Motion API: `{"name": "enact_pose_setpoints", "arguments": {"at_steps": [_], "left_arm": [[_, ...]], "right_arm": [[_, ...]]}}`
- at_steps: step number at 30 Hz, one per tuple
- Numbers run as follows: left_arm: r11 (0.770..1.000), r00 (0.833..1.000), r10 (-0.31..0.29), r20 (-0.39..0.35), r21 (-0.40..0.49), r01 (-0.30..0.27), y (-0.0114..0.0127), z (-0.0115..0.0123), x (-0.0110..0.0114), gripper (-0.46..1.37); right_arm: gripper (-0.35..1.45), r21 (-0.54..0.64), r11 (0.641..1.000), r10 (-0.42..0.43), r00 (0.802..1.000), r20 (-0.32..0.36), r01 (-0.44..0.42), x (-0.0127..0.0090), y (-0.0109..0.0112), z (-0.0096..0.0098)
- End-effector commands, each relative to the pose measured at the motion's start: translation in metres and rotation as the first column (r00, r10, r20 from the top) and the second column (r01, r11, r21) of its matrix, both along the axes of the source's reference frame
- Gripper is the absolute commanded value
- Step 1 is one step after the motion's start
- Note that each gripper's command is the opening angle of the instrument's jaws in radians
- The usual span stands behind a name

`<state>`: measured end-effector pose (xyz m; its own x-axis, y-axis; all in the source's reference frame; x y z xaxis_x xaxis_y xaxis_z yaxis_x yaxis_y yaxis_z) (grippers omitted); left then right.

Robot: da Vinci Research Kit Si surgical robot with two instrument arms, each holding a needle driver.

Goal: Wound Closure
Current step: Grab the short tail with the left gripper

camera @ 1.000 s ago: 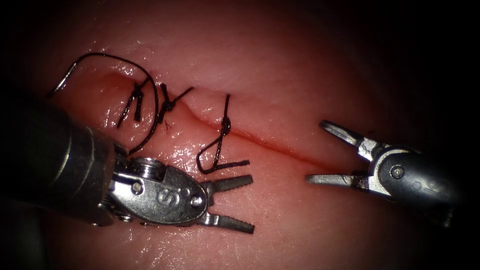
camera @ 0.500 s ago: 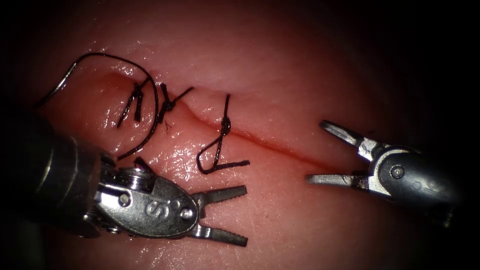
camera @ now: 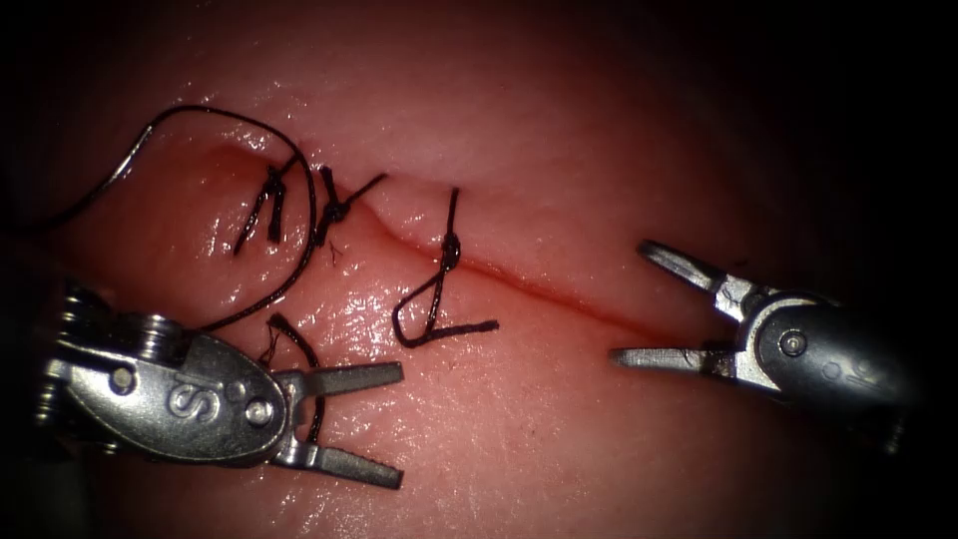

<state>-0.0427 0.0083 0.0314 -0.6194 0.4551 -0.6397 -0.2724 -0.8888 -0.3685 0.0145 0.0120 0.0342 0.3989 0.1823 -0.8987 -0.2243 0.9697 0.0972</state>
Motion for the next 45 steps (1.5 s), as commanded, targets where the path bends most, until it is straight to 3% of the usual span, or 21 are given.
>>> {"name": "enact_pose_setpoints", "arguments": {"at_steps": [1, 9, 15, 17, 19, 23, 45], "left_arm": [[1.000, 1.000, -0.009, -0.006, -0.001, 0.009, 0.0004, -0.0002, -0.0001, 0.44], [0.998, 0.999, -0.036, -0.027, -0.049, 0.034, 0.0021, -0.0014, -0.0002, 0.49], [0.993, 0.997, -0.072, -0.012, -0.099, 0.070, 0.0032, -0.0016, -0.0015, 0.43], [0.992, 0.997, -0.072, -0.015, -0.106, 0.070, 0.0030, -0.0012, -0.0023, 0.47], [0.992, 0.997, -0.074, -0.014, -0.106, 0.072, 0.0029, -0.0008, -0.0030, 0.63], [0.991, 0.997, -0.080, -0.019, -0.112, 0.077, 0.0027, 0.0000, -0.0039, 0.72], [0.989, 0.991, -0.103, -0.090, -0.118, 0.092, 0.0024, 0.0030, -0.0048, 0.55]], "right_arm": [[0.70, -0.001, 1.000, 0.001, 1.000, 0.000, -0.001, 0.0000, 0.0000, 0.0000], [0.70, -0.001, 1.000, 0.001, 1.000, 0.000, -0.001, 0.0000, 0.0000, 0.0000], [0.70, -0.001, 1.000, 0.001, 1.000, 0.000, -0.001, 0.0000, 0.0000, 0.0000], [0.70, -0.001, 1.000, 0.001, 1.000, 0.000, -0.001, 0.0000, 0.0000, 0.0000], [0.70, -0.001, 1.000, 0.001, 1.000, 0.000, -0.001, 0.0000, 0.0000, 0.0000], [0.70, -0.001, 1.000, 0.001, 1.000, 0.000, -0.001, 0.0000, 0.0000, 0.0000], [0.70, -0.001, 1.000, 0.001, 1.000, 0.000, -0.001, 0.0000, 0.0000, 0.0000]]}}
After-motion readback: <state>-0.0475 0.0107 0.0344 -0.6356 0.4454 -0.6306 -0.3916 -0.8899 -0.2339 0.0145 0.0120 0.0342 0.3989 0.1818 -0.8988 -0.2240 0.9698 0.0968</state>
